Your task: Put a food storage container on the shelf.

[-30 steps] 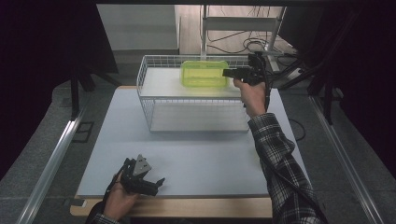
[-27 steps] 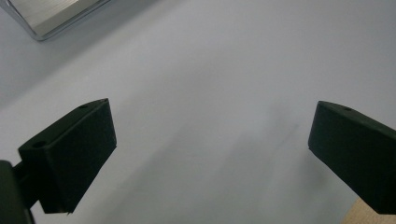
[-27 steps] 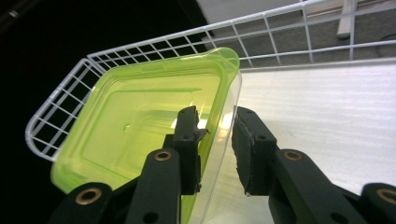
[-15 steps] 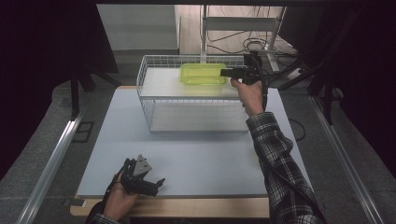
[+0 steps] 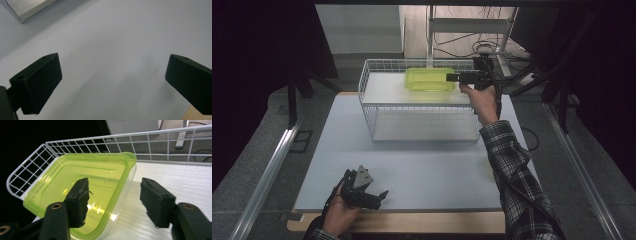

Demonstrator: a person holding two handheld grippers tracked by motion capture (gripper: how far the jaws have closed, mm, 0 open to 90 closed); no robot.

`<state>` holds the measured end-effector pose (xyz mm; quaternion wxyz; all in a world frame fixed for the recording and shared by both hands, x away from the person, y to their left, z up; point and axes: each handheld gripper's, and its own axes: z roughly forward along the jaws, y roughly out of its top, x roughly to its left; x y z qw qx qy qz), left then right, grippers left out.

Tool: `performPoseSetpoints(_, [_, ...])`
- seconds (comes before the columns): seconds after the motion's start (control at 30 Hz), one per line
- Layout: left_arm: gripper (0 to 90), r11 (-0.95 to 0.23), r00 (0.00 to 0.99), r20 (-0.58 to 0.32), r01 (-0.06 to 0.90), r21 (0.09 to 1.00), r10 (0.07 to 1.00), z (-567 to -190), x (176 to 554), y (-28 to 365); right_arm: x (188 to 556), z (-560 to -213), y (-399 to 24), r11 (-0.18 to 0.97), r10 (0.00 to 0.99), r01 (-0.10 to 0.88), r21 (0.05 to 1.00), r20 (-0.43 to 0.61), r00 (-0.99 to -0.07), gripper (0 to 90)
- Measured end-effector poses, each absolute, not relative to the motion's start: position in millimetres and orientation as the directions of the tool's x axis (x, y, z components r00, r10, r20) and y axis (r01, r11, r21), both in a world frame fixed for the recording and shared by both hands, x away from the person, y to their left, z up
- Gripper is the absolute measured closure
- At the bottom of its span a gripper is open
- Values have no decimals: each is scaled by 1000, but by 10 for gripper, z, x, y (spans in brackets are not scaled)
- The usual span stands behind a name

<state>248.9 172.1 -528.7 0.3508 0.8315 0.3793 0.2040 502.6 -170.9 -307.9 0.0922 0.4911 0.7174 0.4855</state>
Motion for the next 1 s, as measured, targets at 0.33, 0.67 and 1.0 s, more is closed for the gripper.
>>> performPoseSetpoints(0.33, [2, -451, 626, 61, 487, 748, 777, -5285, 2487, 1722, 4918, -3072, -1741, 108, 772, 581, 807, 300, -560, 236])
performPoseSetpoints(0.67, [0, -455, 629, 66, 482, 749, 775, -5287, 2486, 1722, 4783, -3086, -1790, 155, 748, 551, 820, 267, -608, 134])
performPoseSetpoints(1.0, [0, -459, 631, 68, 481, 747, 773, -5289, 2486, 1712, 4586, -3068, -1836, 202, 736, 499, 843, 205, -645, 82])
